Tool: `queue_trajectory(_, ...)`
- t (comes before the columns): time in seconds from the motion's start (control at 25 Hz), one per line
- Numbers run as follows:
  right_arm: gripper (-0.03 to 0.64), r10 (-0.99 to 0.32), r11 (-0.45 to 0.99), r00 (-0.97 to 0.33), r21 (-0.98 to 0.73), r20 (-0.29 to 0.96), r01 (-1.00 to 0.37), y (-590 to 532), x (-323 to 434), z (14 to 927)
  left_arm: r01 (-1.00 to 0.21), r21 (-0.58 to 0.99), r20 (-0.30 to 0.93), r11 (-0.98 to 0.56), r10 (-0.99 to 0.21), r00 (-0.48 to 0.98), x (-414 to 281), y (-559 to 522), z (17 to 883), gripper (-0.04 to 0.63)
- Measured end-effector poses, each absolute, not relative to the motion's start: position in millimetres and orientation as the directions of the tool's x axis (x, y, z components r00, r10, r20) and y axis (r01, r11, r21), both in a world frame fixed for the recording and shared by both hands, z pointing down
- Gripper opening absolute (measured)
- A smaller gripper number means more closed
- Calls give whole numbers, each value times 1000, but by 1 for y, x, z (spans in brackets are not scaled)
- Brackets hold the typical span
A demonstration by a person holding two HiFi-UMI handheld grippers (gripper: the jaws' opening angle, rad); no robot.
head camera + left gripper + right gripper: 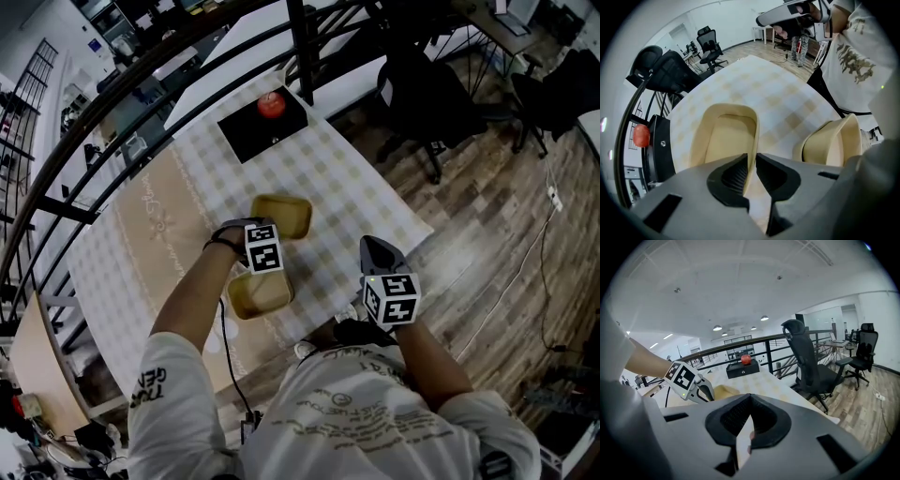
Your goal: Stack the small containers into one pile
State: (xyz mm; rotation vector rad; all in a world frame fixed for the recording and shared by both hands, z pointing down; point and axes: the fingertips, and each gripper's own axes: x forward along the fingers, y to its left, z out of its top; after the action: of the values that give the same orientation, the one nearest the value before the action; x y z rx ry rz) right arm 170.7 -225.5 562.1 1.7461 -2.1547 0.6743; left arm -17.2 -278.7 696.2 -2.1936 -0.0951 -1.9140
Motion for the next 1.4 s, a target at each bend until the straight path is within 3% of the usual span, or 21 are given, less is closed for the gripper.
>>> queue_trajectory(0.32,-8,-835,148,-216,-172,506,-974,-212,173,563,113,-176,975,-978,-157,154,-25,-289,687,25)
queue_trajectory(0.72,-8,-846,193,-257,-181,468,-964,-204,148,549,-129,-279,920,-952,-304,247,-67,-287,619,23)
queue_trajectory(1.0,-8,-839,269,-333,-204,431,-941,-195,106,532,-184,-356,887,-916,-393,241,-103,-237,579,23)
queue_trajectory(1.4,-8,-813,381,-428,-194,394,-904,-173,46,514,-240,-337,874,-910,-397,280,-117,-153,561,23)
